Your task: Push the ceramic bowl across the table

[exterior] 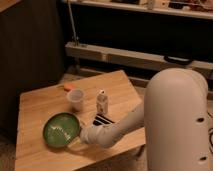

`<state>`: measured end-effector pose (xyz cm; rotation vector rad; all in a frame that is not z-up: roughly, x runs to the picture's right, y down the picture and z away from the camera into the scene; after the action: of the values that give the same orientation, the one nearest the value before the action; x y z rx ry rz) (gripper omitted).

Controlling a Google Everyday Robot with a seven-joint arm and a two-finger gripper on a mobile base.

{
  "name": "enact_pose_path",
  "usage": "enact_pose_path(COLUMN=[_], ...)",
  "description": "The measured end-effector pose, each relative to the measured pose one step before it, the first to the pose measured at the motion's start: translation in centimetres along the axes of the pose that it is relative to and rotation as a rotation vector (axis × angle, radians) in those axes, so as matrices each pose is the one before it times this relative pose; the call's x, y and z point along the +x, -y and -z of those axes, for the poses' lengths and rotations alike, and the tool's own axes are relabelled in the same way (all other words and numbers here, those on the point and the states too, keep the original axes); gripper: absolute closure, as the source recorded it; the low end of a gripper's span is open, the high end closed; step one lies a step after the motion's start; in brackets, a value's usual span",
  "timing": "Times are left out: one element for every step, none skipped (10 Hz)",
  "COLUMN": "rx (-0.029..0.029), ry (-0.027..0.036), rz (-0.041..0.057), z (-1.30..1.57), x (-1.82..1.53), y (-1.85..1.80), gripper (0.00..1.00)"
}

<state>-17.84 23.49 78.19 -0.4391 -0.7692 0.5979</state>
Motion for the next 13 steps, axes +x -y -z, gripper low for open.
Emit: enact_pose_path(rx=[-0.00287,-0.00496,-0.00835,-0.00661,-0.01095,-0.01585,-0.00821,-0.00618,-0.00509,-0.00686,-0.00564,-0.00508,-0.00452], ry=[0.00442,0.00342,0.00035,-0.00148,-0.00227,-0.00404,-0.00263,-0.00359,-0.00471,-0.00310,-0.00250,-0.00137,-0.00133], rz=[0.00707,0.00832,0.01127,0.00766,0.01008,0.01566,0.00546,0.00494,0.00501,0.00452,0.00426,0.00311,0.00067], z=[-0.341,-0.499,-0.712,-0.540,-0.721,-1.111,-0.623,-0.311,-0.286,-0.343,-0.324,-0.340,-0.337], x=[-0.677,-0.828,-0.985,-0.641,-0.749,-1.065,-0.565,-0.277,-0.331,-0.322,-0.316,-0.323,-0.234], y=[0.065,0.049,0.067,0.044,-0.051,-0.076,-0.058,-0.037,0.080,-0.107,-0.037,-0.005,0.006], gripper=[0.20,0.20,0.20,0.20,0.20,0.20,0.20,0.20,0.20,0.20,0.20,0.20,0.20])
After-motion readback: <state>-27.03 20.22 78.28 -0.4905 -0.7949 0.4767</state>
